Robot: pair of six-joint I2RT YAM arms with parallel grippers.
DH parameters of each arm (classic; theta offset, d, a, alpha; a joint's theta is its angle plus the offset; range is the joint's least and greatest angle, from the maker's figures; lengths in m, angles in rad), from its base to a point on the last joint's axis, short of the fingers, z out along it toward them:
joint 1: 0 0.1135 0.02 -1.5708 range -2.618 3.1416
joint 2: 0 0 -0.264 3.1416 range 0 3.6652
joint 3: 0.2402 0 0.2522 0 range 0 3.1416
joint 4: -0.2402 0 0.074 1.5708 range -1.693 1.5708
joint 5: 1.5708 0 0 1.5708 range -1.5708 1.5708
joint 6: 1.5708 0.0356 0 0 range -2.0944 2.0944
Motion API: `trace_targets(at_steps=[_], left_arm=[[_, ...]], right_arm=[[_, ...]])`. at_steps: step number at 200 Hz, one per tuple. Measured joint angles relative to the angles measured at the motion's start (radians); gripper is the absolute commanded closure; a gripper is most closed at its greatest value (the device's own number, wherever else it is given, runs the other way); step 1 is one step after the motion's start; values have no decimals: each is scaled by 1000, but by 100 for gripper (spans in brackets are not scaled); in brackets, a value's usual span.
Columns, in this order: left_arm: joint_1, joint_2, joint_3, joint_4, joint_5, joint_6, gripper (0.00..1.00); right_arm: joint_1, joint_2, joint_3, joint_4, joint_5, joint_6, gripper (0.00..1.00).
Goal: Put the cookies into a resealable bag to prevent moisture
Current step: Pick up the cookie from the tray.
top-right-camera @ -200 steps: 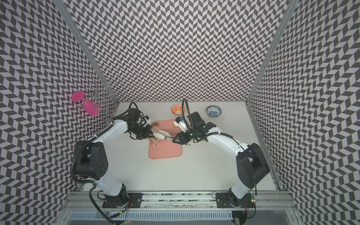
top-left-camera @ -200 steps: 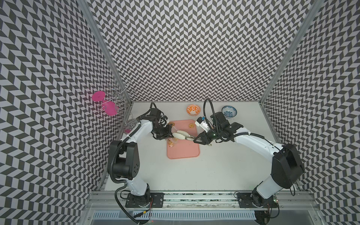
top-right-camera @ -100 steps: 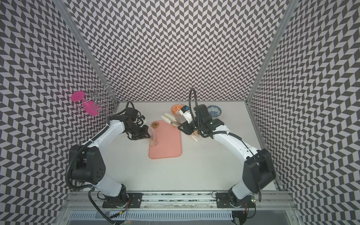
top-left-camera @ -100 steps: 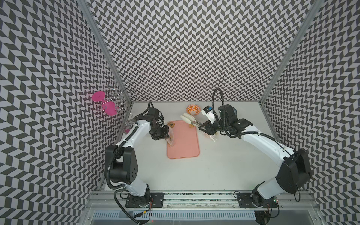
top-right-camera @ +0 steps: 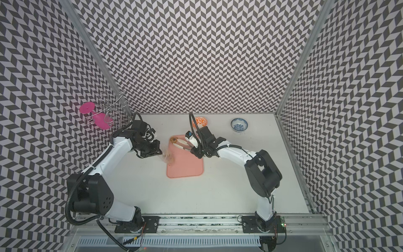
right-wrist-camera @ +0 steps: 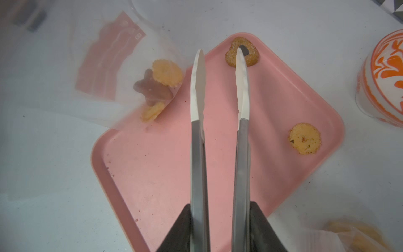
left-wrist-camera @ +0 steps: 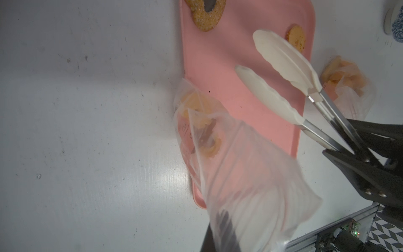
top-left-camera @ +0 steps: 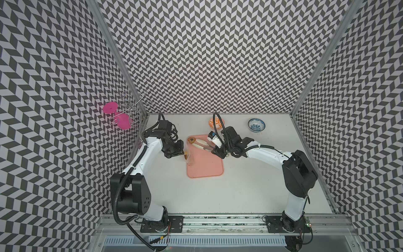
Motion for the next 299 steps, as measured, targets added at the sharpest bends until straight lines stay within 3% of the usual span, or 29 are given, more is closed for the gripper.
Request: trace_targets(at_steps=[87, 188, 299], left_arm=[[11, -8, -21, -8, -16, 8, 100], [22, -11, -23, -14, -30, 19, 100], [22, -11, -23, -13, -29, 31, 100]], right_arm=[[50, 86, 5, 47, 109, -5, 57], [39, 241, 243, -46, 154, 52, 52], [34, 328, 348, -107, 142, 63, 54]])
